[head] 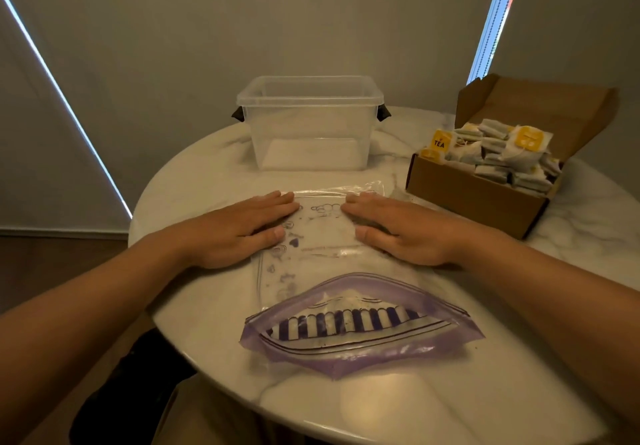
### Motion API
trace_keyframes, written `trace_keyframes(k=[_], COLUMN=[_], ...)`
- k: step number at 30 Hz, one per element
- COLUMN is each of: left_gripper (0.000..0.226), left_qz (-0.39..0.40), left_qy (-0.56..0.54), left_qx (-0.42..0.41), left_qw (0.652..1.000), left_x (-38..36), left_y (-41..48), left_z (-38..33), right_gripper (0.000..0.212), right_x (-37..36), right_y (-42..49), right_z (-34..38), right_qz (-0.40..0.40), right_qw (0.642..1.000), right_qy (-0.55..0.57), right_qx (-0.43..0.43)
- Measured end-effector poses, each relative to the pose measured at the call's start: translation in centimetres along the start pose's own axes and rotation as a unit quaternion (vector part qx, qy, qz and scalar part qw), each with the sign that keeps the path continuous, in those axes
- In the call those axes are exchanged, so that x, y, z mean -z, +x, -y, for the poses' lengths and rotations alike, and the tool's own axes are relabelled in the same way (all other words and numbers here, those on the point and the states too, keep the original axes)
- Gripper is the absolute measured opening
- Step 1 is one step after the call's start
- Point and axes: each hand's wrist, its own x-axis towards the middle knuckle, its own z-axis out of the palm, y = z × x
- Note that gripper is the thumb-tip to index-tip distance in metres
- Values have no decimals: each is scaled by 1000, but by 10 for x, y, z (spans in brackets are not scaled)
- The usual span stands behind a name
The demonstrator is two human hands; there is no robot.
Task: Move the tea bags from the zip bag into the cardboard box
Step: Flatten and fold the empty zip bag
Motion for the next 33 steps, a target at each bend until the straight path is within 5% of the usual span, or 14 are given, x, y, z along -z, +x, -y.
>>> trace_keyframes(k=[6,11,16,23,30,33], left_gripper=[66,89,89,89,58,62], left_qz=[16,-20,50,48,-171,-115], left_qy=[30,17,57,116,-52,-63], left_qx=[-5,-15,-31,-58,-115,-140], left_qw=[999,1000,997,990,977,981], left_x=[5,7,4,4,6,1], left_y=[1,-4,-9,-10,-6,-4], left_z=[-2,-13,-15,-14,-43,-64], right_gripper=[69,78,77,83,67,58], right_x=[0,1,-1,-4,5,0], right_y=[-7,-11,-21,-24,-44,-56], right_z=[-2,0,-2,-5,8,16], right_qz=[16,-8,23,57,-75,-74], right_qw=[1000,999,998,994,996,996], right_qy=[-19,-35,-52,-96,-35,19], right_qx=[-9,0,15,13,24,45])
